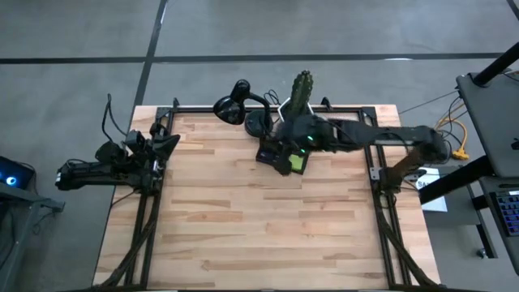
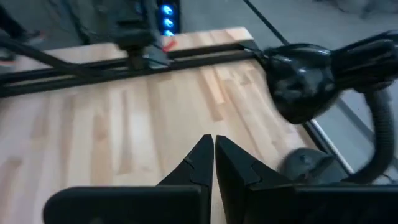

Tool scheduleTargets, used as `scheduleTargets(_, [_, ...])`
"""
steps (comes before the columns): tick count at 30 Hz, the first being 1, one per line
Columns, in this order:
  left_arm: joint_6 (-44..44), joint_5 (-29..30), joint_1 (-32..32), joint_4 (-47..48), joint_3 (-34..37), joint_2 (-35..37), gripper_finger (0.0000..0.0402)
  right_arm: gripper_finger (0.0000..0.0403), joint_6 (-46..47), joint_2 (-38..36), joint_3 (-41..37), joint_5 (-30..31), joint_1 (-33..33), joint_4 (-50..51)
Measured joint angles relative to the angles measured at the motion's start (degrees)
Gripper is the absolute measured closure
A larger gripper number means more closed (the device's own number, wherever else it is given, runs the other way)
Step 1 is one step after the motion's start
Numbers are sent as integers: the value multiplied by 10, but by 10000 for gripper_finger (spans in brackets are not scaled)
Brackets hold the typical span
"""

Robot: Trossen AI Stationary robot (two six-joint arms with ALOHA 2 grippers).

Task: Pick and place office supplies into organizer
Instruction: Return to Home Position

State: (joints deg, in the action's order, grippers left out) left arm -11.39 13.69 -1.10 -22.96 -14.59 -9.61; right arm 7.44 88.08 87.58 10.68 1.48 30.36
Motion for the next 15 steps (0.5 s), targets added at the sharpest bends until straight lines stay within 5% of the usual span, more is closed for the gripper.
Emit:
scheduleTargets(9, [0, 0, 0, 29, 0, -1, 402, 395, 2, -199, -311, -2, -34, -295])
scheduleTargets(15, [2, 0, 0, 93, 0, -1, 402, 395, 1, -337, -483, -4, -33, -342])
